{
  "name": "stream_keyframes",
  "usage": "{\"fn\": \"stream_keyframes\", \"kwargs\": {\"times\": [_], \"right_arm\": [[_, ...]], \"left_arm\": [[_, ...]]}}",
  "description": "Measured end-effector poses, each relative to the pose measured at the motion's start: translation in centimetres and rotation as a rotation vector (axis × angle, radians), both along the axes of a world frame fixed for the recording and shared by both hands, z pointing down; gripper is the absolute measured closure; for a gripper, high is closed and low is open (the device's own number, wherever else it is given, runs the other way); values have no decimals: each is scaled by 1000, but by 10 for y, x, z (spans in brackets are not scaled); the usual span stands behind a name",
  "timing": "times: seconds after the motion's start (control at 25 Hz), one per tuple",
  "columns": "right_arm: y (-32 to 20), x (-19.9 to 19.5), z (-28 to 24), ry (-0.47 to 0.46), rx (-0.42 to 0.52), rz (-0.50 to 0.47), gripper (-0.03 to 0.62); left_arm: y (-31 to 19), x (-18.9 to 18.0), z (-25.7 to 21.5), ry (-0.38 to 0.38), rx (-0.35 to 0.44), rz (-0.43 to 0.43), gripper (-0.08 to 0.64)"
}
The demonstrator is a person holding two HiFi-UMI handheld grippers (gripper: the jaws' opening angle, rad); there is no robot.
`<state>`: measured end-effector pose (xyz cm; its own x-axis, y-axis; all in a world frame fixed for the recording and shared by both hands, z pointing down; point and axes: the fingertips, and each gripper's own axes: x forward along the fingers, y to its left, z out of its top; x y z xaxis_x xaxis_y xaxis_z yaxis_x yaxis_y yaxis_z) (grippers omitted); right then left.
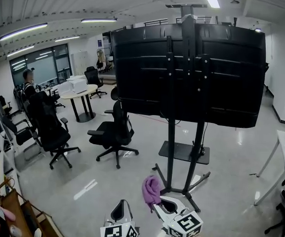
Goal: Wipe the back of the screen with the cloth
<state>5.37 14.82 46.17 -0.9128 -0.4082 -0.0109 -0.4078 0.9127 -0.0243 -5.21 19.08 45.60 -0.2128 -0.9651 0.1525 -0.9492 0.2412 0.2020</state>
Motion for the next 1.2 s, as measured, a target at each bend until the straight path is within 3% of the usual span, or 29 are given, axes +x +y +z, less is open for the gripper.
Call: {"fn": "stream_keyframes", "kwargs": {"times": [0.24, 0.6, 0.88, 1.08, 1.2], "right_arm": [[-93, -41, -25, 13, 41, -41, 546], [-191, -95, -36, 23, 48, -11, 546], [-267, -150, -34, 30, 66, 54, 546], [-333, -195, -36, 8, 39, 159, 546], [-379, -227, -41, 7, 22, 211, 547]], "left_arm": [[-93, -45, -18, -22, 19, -22, 552], [-194, -103, -25, -79, 5, -5, 552], [-277, -160, -24, -81, 21, 61, 552], [-346, -209, -27, -91, 12, 135, 552], [-396, -240, -34, -138, -7, 183, 552]]}}
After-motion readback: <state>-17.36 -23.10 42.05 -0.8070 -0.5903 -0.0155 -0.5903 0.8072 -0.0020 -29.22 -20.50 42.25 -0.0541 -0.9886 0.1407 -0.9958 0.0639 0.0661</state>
